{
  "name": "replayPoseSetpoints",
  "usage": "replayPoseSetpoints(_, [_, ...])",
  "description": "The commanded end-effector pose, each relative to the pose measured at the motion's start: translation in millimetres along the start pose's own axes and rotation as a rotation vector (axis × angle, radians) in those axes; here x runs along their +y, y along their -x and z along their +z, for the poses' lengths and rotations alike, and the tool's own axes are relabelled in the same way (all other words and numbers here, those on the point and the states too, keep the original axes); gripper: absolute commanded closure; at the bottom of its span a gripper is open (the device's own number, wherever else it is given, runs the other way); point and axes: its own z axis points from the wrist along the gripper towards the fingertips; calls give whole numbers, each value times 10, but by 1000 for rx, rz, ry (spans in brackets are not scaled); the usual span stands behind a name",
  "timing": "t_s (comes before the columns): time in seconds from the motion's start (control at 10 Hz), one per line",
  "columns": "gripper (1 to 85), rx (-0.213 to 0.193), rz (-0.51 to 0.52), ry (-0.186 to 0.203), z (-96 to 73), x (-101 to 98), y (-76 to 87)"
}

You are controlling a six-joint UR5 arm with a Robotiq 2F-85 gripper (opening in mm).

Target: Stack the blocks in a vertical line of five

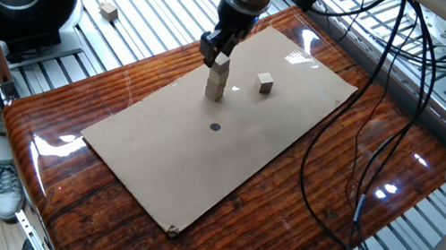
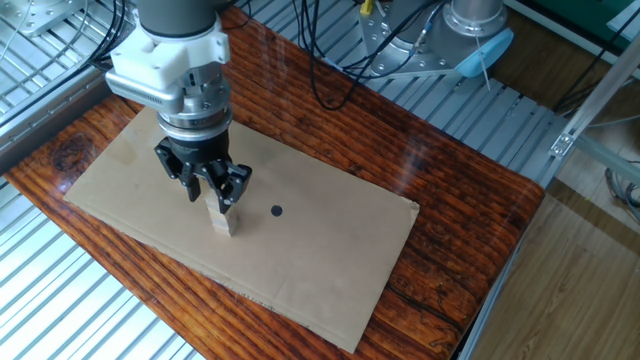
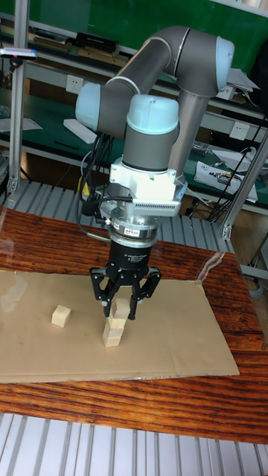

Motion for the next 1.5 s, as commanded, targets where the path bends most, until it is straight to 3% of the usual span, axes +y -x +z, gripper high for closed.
replayPoseSetpoints(0.0, [343, -20, 9, 46, -53, 86, 43])
replayPoseSetpoints(0.3, [320, -17, 37, 86, -82, 190, 25])
replayPoseSetpoints(0.5, [310, -13, 28, 74, -154, 172, 3])
replayPoseSetpoints(0.8, [313, 26, 3, 58, -452, 78, -73])
replayPoseSetpoints(0.9, [327, 24, -49, 27, -503, -57, -91])
replayPoseSetpoints(1.0, [387, 26, -151, -69, -559, -375, -106])
replayPoseSetpoints(1.1, [443, 32, -211, -112, -604, -557, -117])
replayPoseSetpoints(1.2, [430, 36, -274, -121, -603, -689, -139])
replayPoseSetpoints(1.4, [310, 46, -437, -114, -471, -911, -272])
